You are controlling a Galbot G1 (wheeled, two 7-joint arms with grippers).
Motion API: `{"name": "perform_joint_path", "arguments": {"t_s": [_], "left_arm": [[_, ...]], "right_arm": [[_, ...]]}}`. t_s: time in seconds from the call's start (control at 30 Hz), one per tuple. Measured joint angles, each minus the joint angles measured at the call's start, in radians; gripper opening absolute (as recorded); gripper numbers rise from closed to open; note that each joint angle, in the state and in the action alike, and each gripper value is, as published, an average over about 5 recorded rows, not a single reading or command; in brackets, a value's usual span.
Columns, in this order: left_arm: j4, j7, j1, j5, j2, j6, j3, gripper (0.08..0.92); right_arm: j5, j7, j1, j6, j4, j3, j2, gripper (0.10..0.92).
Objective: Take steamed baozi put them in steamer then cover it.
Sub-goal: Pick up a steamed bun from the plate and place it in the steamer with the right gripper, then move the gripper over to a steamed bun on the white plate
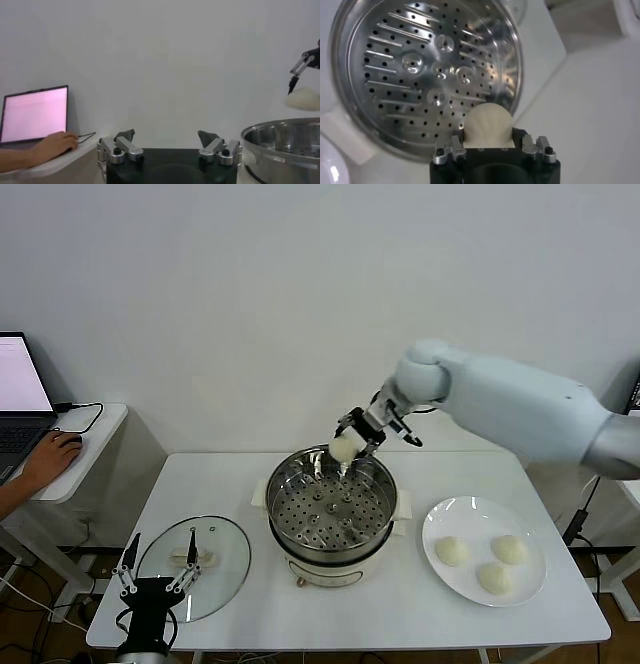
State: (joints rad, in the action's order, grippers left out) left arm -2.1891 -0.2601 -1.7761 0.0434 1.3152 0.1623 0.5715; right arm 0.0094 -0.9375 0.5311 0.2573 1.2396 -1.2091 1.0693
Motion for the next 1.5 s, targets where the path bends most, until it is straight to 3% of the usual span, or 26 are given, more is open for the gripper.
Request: {"name": "perform_joint_path", "arguments": {"t_s": [0.5, 0.87, 1.07, 1.23, 1.5], "left_arm": [[0.016, 0.000, 0.013, 0.000, 0.006, 0.001, -0.003, 0.823], [0.018, -0.004, 0.020, 0.001, 0.012, 0.003, -0.009, 0.823], [0.014, -0.006, 0.015, 0.002, 0.013, 0.006, -0.004, 0.823], [0.008, -0.005, 0.013, 0.003, 0.013, 0.004, -0.002, 0.823], [-0.012, -0.001, 0.022, 0.013, 0.002, -0.019, -0.012, 0.823]], "right_arm": [[-0.227, 0.064, -0.049, 0.221, -0.127, -0.052, 0.148, 0.603], [-0.320, 0.098, -0.085, 0.301, -0.194, -0.062, 0.206, 0.617], [-0.344, 0.109, -0.091, 0.325, -0.214, -0.062, 0.212, 0.708], [-0.312, 0.097, -0.070, 0.316, -0.198, -0.061, 0.198, 0.811], [-0.079, -0.003, 0.039, 0.104, -0.049, -0.068, 0.082, 0.823]]}}
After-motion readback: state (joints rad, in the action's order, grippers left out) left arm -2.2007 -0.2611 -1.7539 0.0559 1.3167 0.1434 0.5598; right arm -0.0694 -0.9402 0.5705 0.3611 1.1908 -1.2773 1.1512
